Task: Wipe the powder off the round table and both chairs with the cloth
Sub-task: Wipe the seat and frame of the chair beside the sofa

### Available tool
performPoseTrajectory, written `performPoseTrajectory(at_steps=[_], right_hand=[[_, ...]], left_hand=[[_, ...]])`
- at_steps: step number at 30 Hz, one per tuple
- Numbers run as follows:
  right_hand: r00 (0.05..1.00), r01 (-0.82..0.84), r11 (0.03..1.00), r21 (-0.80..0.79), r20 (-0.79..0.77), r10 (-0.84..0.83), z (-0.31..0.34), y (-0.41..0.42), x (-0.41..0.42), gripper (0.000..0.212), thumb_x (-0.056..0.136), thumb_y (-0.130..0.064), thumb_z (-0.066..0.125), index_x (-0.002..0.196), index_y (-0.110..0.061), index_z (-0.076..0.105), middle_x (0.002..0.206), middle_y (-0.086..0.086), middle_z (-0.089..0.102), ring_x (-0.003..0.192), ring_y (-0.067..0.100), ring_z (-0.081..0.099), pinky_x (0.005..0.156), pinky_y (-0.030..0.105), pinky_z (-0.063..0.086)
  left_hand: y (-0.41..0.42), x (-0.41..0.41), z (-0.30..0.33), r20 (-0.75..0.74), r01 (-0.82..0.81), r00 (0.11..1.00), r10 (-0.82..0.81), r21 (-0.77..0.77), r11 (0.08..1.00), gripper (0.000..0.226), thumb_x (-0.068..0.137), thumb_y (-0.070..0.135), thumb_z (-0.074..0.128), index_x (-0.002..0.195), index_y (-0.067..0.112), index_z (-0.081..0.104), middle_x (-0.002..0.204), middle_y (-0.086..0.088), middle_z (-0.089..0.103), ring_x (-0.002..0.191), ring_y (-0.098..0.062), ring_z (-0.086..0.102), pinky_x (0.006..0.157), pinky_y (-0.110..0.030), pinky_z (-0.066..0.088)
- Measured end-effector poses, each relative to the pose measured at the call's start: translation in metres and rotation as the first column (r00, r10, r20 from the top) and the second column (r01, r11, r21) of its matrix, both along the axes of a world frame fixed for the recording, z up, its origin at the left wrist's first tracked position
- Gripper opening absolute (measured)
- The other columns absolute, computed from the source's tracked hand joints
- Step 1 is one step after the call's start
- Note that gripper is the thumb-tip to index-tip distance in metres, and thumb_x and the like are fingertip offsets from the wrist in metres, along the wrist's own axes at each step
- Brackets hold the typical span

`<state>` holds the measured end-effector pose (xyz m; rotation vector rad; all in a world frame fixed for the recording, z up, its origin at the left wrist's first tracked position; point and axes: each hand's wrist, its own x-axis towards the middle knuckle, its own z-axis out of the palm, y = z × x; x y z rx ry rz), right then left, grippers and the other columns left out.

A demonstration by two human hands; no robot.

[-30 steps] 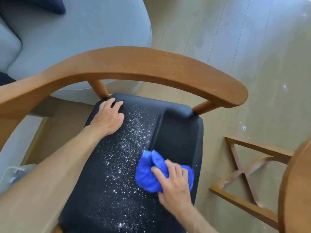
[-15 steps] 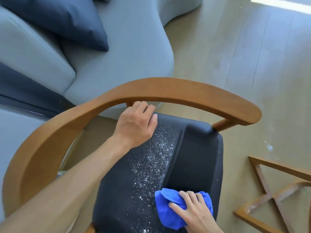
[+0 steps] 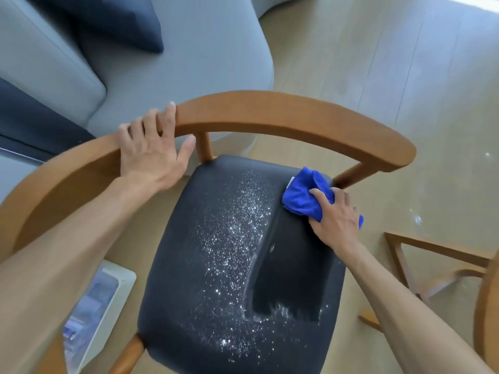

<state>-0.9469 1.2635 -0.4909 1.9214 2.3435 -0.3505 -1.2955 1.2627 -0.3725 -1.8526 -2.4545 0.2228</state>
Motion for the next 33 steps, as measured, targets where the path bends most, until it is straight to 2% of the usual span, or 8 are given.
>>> performPoseTrajectory(at_steps=[7, 11, 13, 18, 24, 28, 31, 33], right_hand=[[0.978, -0.157, 0.985, 0.074, -0.13, 0.165, 0.008, -0.148, -0.013, 0.059, 0.045, -0.017, 0.078, 0.103, -0.021, 0.07, 0.102, 0.015, 0.062, 0.071, 0.035, 0.056, 0.06, 0.039, 0.045], [0.889, -0.402, 0.916, 0.003, -0.237, 0.391, 0.01, -0.254, -0.021, 0.025, 0.062, -0.018, 0.059, 0.083, -0.031, 0.065, 0.089, 0.011, 0.066, 0.06, 0.027, 0.058, 0.056, 0.035, 0.04], [0.829, -0.52, 0.854, 0.003, -0.237, 0.506, 0.008, -0.272, -0.017, 0.013, 0.071, -0.019, 0.053, 0.073, -0.031, 0.056, 0.08, 0.003, 0.056, 0.055, 0.022, 0.053, 0.054, 0.033, 0.037], [0.619, -0.762, 0.642, 0.079, -0.202, 0.759, 0.013, -0.235, 0.013, 0.018, 0.074, -0.018, 0.056, 0.084, -0.033, 0.054, 0.077, 0.0, 0.058, 0.06, 0.022, 0.048, 0.054, 0.031, 0.044], [0.802, -0.568, 0.818, 0.094, -0.159, 0.575, 0.003, -0.125, 0.036, 0.064, 0.045, -0.002, 0.068, 0.103, -0.026, 0.064, 0.1, 0.013, 0.062, 0.069, 0.031, 0.057, 0.06, 0.032, 0.047], [0.868, -0.448, 0.888, 0.101, -0.189, 0.459, 0.005, -0.114, 0.029, 0.072, 0.045, 0.0, 0.074, 0.11, -0.025, 0.057, 0.101, 0.017, 0.062, 0.072, 0.037, 0.058, 0.059, 0.037, 0.049], [0.959, -0.191, 0.972, 0.136, -0.186, 0.214, 0.007, -0.08, 0.022, 0.064, 0.051, 0.003, 0.076, 0.113, -0.015, 0.069, 0.107, 0.025, 0.059, 0.083, 0.044, 0.058, 0.068, 0.046, 0.051], [0.992, 0.013, 0.991, 0.133, -0.124, 0.004, 0.007, -0.036, 0.019, 0.058, 0.069, -0.001, 0.07, 0.125, -0.015, 0.063, 0.119, 0.025, 0.052, 0.098, 0.046, 0.052, 0.081, 0.051, 0.048]], left_hand=[[0.0, 0.002, -0.013, -0.01, -0.005, 1.0, 0.005, 0.023, 1.0, 0.067, 0.095, 0.057, 0.022, 0.15, 0.025, 0.002, 0.146, -0.02, 0.026, 0.122, -0.038, 0.034, 0.104, -0.052, 0.021], [0.006, 0.005, -0.017, 0.013, -0.027, 1.0, 0.027, 0.026, 0.999, 0.067, 0.094, 0.058, 0.023, 0.15, 0.029, 0.0, 0.145, -0.021, 0.027, 0.122, -0.039, 0.034, 0.105, -0.055, 0.021], [0.006, 0.005, -0.019, 0.014, -0.02, 1.0, 0.019, 0.033, 0.999, 0.066, 0.095, 0.058, 0.024, 0.149, 0.029, 0.001, 0.142, -0.022, 0.029, 0.12, -0.039, 0.035, 0.104, -0.056, 0.021], [0.003, 0.004, -0.021, 0.024, -0.014, 1.0, 0.013, 0.051, 0.999, 0.064, 0.095, 0.057, 0.022, 0.149, 0.029, 0.002, 0.138, -0.022, 0.032, 0.117, -0.038, 0.036, 0.104, -0.055, 0.022], [0.003, 0.005, -0.021, 0.017, -0.001, 1.0, 0.0, 0.084, 0.996, 0.065, 0.096, 0.054, 0.027, 0.15, 0.027, 0.005, 0.136, -0.022, 0.033, 0.115, -0.038, 0.036, 0.102, -0.054, 0.022], [0.006, 0.002, -0.022, 0.002, -0.001, 1.0, 0.001, 0.101, 0.995, 0.064, 0.096, 0.053, 0.026, 0.15, 0.027, 0.005, 0.134, -0.024, 0.034, 0.112, -0.039, 0.037, 0.1, -0.054, 0.022], [0.006, 0.002, -0.024, -0.003, 0.001, 1.0, -0.001, 0.092, 0.996, 0.063, 0.096, 0.054, 0.024, 0.15, 0.029, 0.004, 0.133, -0.024, 0.034, 0.113, -0.039, 0.037, 0.102, -0.054, 0.022], [0.005, 0.001, -0.024, -0.006, 0.001, 1.0, 0.0, 0.087, 0.996, 0.063, 0.096, 0.054, 0.024, 0.15, 0.028, 0.003, 0.134, -0.025, 0.034, 0.113, -0.039, 0.037, 0.102, -0.055, 0.022]])
